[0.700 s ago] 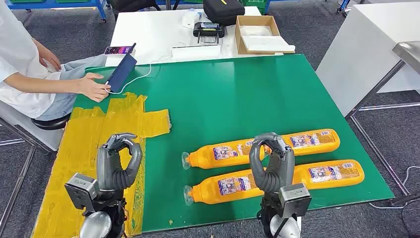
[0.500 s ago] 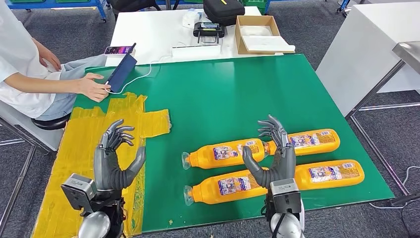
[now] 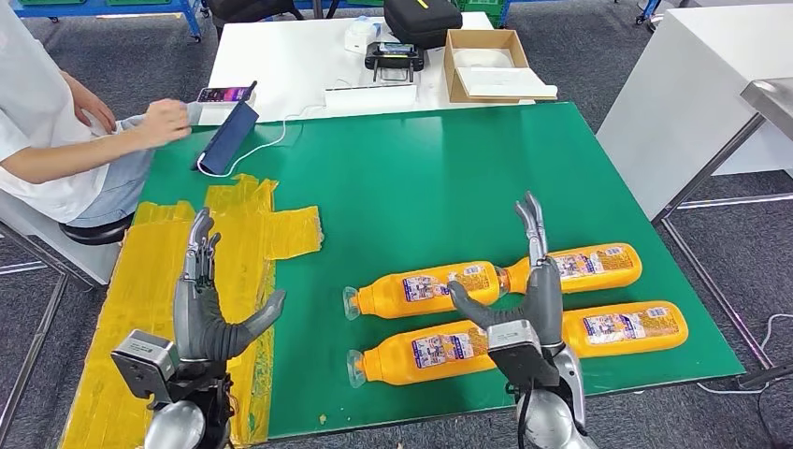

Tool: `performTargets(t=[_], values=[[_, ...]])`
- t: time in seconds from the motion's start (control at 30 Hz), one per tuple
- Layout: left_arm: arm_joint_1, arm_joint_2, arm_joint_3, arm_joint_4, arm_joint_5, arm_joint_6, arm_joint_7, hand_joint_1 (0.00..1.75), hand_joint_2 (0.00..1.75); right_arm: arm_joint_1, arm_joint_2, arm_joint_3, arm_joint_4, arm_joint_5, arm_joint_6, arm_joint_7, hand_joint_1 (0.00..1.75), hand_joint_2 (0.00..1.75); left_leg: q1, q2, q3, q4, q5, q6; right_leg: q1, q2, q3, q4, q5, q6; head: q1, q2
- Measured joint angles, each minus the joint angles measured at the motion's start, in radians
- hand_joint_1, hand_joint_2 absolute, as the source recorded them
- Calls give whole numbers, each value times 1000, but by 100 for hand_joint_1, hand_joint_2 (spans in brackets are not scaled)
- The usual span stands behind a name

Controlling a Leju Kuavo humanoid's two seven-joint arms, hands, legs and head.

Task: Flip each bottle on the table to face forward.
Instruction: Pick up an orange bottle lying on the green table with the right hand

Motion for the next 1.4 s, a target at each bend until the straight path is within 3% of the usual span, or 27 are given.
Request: performTargets(t=[0.17,0.33,0.8,1.1,1.27,1.4], values=[[4,0,13,-10,-10,-23,16,0,175,-34,-21,0,39,214,0,80,0,175,0,0,0,0,0,1,0,0,0,0,1,1,0,0],[5,0,20,-15,-19,-47,32,0,175,-92,-46,18,104,393,65,172,0,175,0,0,0,0,2,1,0,0,0,0,1,1,0,0],[6,-1,24,-21,-19,-55,37,0,175,-139,-64,42,175,440,87,193,0,175,0,0,-1,0,2,1,0,0,0,0,1,2,0,0],[-4,-12,25,-21,-19,-86,46,0,175,-273,-86,103,322,448,273,287,0,175,0,0,-2,0,4,1,0,0,-1,0,4,2,0,0],[-20,-20,26,-17,-9,-99,31,0,175,-373,-88,178,451,462,381,252,0,175,0,0,-3,0,6,2,0,0,-2,0,6,2,0,0],[-35,-27,26,-8,0,-102,24,0,175,-436,-76,238,563,447,385,237,0,175,0,-1,-4,0,7,2,0,0,-3,0,6,2,0,0]])
